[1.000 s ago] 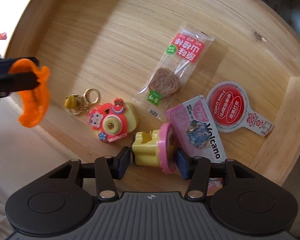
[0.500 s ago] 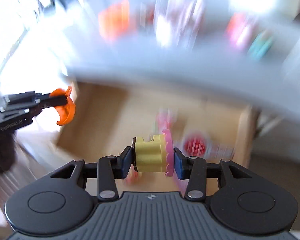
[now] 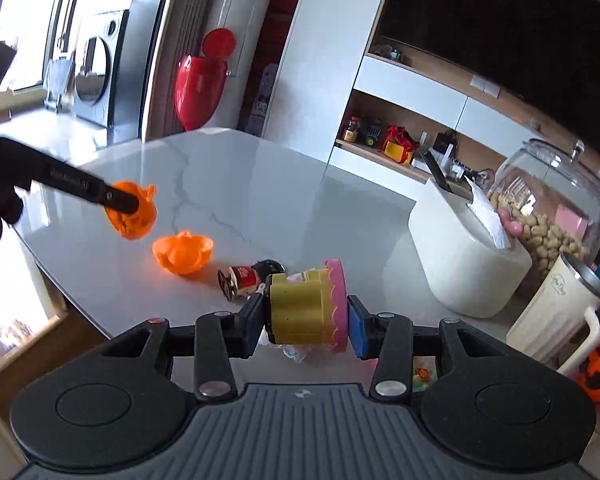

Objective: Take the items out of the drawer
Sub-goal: 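Set the orange cup beside the other cup while the right gripper sets down the yellow-pink toy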

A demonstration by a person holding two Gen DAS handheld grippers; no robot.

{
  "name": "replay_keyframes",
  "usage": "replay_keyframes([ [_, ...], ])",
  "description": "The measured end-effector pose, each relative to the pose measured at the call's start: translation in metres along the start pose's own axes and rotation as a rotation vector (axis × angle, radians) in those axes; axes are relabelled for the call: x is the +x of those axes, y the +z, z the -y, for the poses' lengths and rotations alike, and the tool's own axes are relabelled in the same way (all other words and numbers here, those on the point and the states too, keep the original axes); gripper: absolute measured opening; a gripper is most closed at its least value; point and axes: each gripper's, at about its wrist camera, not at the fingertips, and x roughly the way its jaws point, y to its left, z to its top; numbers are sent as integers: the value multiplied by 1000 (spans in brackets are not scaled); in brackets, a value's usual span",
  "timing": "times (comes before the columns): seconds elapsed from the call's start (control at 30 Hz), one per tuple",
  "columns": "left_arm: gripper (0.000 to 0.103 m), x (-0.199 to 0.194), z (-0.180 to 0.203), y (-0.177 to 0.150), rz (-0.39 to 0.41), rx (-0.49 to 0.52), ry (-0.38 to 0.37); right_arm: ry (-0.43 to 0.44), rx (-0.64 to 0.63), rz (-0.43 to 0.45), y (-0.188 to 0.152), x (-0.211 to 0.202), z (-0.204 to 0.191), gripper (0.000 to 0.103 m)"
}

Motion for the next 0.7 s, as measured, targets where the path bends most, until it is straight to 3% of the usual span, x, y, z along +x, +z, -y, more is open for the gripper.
replay_keyframes([
  [0.1,16,6,-4,-1,-2,27,87,-80,-106,-7,-7,15,-20,42],
  [0.23,16,20,-18,-9,-77,-17,116,-170,-226,-32,-25,39,-32,42],
  [0.47,18,30,-25,-16,-118,-47,98,-145,-204,-50,-34,46,-42,42],
  [0.7,20,24,-22,-26,-80,-19,93,-92,-92,-32,-36,29,-34,48],
])
